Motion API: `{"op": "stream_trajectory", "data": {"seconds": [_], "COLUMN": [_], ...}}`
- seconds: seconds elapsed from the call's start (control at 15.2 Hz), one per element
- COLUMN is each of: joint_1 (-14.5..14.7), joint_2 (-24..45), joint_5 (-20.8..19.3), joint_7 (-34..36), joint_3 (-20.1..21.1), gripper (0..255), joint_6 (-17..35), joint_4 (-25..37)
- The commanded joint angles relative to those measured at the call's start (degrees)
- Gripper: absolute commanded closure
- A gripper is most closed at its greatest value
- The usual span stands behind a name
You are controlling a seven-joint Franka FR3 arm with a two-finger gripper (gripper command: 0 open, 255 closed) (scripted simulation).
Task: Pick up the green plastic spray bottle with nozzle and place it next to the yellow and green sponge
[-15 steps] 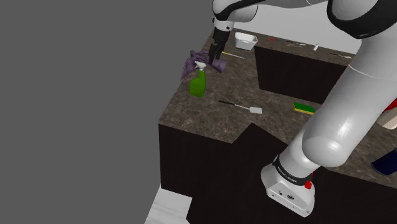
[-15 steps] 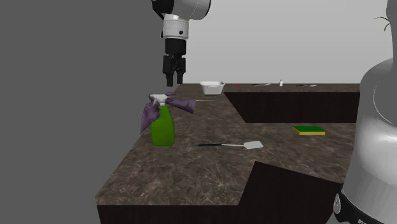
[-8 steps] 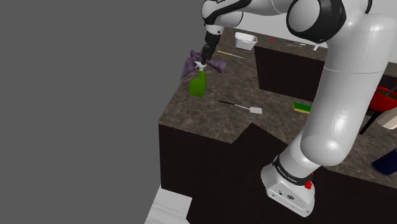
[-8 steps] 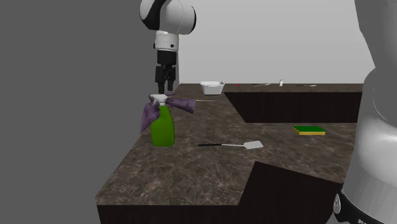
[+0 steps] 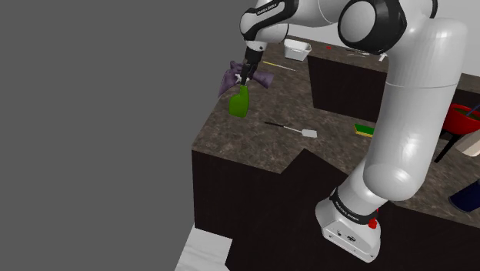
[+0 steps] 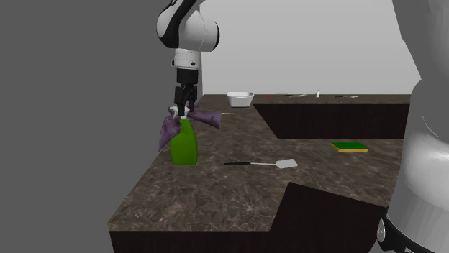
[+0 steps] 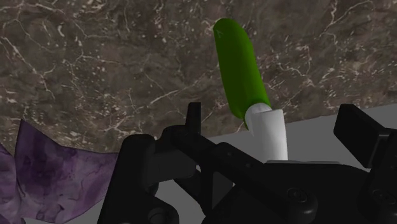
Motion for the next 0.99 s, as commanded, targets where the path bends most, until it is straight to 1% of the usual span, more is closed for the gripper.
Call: {"op": "stream_trajectory", "data": {"seconds": [0.0,0.33,0.4,0.92], "joint_1": [-0.02,-0.02,-0.02,-0.02], "joint_2": [0.12,0.11,0.11,0.10], "joint_5": [0.07,0.06,0.06,0.06], "joint_7": [-0.07,-0.07,-0.07,-0.06], "joint_3": [0.02,0.02,0.02,0.02], "gripper": [0,0,255,255], "joint_6": [0.27,0.25,0.25,0.25], "joint_4": [-0.13,-0.12,-0.12,-0.13]}}
